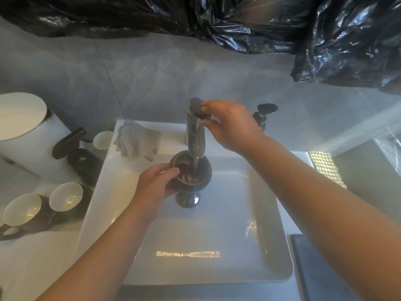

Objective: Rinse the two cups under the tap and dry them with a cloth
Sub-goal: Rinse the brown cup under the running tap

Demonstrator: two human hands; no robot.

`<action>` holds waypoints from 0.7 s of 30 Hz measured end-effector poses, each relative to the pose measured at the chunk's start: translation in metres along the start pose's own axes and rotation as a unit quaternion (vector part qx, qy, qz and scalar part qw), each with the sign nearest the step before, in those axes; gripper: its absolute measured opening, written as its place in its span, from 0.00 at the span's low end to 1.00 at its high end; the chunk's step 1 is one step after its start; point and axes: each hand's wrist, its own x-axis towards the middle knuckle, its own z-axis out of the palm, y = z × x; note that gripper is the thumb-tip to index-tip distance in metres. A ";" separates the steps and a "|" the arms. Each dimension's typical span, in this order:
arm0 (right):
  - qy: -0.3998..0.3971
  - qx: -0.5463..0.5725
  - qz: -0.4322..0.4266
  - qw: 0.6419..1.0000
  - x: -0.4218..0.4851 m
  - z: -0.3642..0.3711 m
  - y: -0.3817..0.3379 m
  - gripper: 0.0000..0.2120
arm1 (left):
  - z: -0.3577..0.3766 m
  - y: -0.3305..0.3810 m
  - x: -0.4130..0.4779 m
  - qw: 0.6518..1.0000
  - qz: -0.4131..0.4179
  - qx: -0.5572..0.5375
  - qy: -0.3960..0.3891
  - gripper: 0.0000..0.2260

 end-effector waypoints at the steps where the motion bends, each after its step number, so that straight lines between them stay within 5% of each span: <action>1: 0.003 0.004 0.003 1.000 0.001 0.000 0.000 0.09 | 0.000 0.000 0.000 1.000 0.001 -0.002 0.000 0.06; 18: -0.026 0.047 0.104 0.993 -0.012 0.001 -0.012 0.19 | 0.000 -0.006 -0.006 1.000 -0.019 -0.018 -0.005 0.06; 21: 0.038 0.134 0.185 0.973 -0.036 0.006 -0.017 0.21 | 0.001 -0.008 -0.008 1.000 -0.024 -0.018 -0.006 0.06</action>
